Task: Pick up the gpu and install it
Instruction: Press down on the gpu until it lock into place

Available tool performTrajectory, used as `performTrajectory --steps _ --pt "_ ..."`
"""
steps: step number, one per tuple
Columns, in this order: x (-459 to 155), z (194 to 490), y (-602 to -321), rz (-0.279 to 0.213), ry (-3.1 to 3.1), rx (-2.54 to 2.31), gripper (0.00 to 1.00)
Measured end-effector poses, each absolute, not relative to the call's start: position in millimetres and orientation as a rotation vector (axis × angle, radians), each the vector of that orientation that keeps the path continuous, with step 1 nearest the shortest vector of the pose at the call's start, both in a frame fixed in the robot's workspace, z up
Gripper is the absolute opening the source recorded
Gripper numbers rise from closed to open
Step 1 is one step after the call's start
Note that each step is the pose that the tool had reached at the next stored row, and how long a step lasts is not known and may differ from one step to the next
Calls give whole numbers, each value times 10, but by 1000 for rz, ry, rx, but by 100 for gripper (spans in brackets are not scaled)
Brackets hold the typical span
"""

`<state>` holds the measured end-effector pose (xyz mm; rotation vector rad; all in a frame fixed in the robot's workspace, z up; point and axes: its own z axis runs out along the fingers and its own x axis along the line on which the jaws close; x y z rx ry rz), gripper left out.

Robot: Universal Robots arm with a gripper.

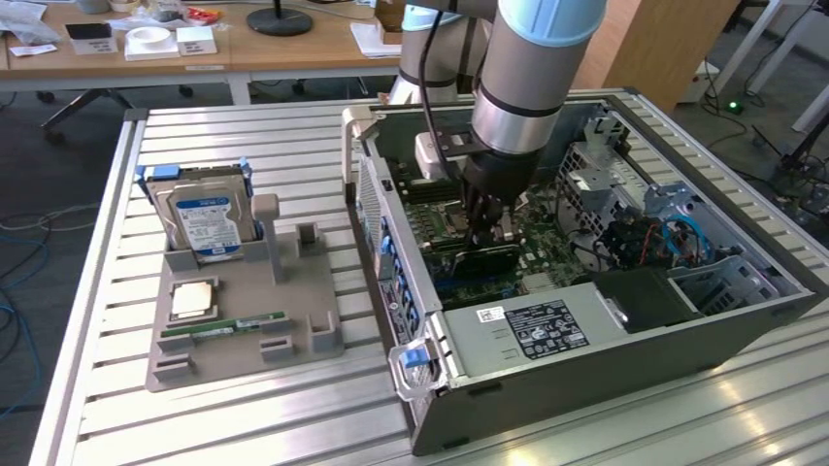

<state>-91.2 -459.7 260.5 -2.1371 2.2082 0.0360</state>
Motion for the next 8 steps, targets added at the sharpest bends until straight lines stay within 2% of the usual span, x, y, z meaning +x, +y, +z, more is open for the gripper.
performTrajectory --steps 8 --pt "-921 2596 -4597 36 2208 -2137 11"
